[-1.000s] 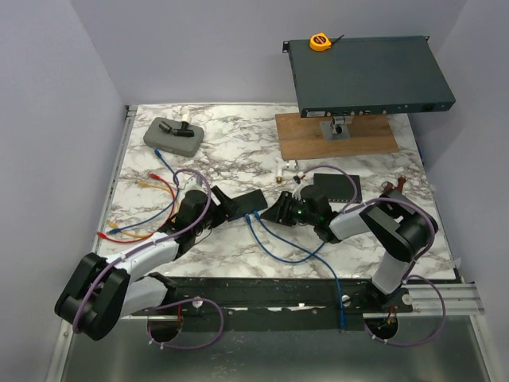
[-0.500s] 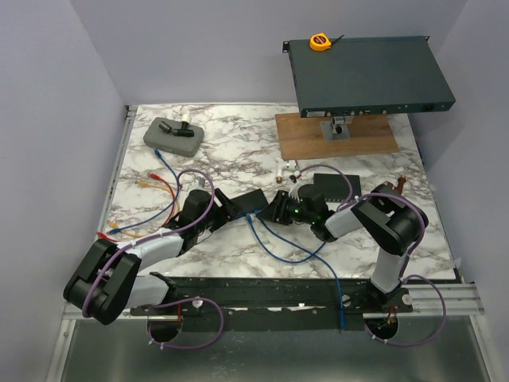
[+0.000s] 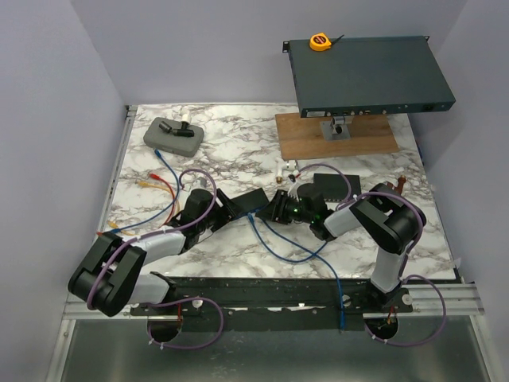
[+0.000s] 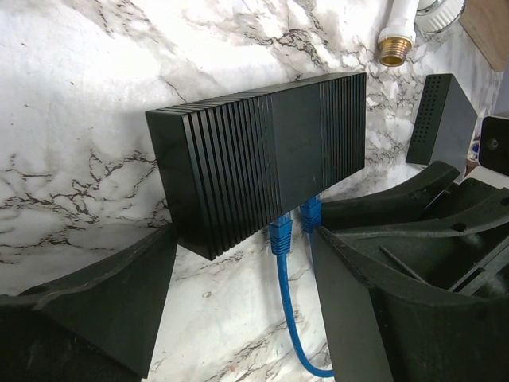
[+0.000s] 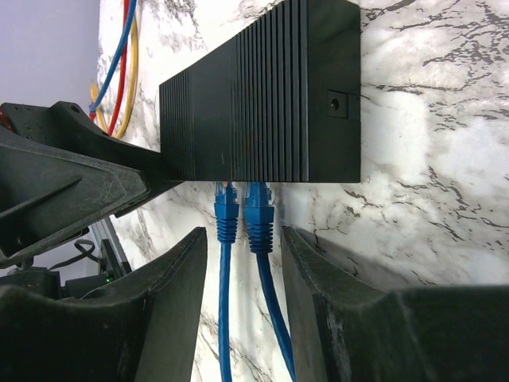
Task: Pull the plug from the switch port
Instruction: Pull the connector from the switch port.
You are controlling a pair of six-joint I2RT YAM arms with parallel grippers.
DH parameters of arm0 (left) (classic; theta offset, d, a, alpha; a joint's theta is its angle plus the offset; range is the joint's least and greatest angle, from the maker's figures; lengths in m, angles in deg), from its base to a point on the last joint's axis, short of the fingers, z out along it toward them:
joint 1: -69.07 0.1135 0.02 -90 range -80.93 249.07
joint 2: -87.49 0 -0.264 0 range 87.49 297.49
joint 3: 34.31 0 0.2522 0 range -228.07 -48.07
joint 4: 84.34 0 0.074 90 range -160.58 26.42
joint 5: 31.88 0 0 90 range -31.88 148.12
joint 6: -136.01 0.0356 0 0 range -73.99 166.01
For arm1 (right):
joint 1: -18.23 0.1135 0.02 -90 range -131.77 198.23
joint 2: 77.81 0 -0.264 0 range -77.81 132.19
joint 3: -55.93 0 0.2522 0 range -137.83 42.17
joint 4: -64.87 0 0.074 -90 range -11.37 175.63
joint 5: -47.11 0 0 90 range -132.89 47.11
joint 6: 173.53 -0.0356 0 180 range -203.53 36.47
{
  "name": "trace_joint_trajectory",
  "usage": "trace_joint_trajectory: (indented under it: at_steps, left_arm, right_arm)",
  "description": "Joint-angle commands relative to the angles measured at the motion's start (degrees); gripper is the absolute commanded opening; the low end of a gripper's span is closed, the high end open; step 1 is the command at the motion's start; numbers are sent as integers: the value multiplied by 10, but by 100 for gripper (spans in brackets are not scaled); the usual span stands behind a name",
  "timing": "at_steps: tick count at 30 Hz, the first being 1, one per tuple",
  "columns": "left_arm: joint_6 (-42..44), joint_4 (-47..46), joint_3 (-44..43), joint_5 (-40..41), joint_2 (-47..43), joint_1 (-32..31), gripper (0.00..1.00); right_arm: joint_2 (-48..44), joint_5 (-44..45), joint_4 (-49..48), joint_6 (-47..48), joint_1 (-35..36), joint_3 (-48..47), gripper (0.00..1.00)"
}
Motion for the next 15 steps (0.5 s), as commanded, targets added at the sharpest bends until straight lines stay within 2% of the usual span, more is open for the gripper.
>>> trace_joint_trajectory:
  at_steps: [1,7,15]
  left_arm:
    - [-4,-10,-16,-15,16,1,67]
    - [-5,0,-20,-14,22,0,64]
    - [-7,10,-30,-14,34,-6,61]
  right_arm:
    - [3,-5,0,16,-4,-4,45]
    - [-28,4,27,38,-4,2,45]
    - [-21,13,29,35,-3,-3,45]
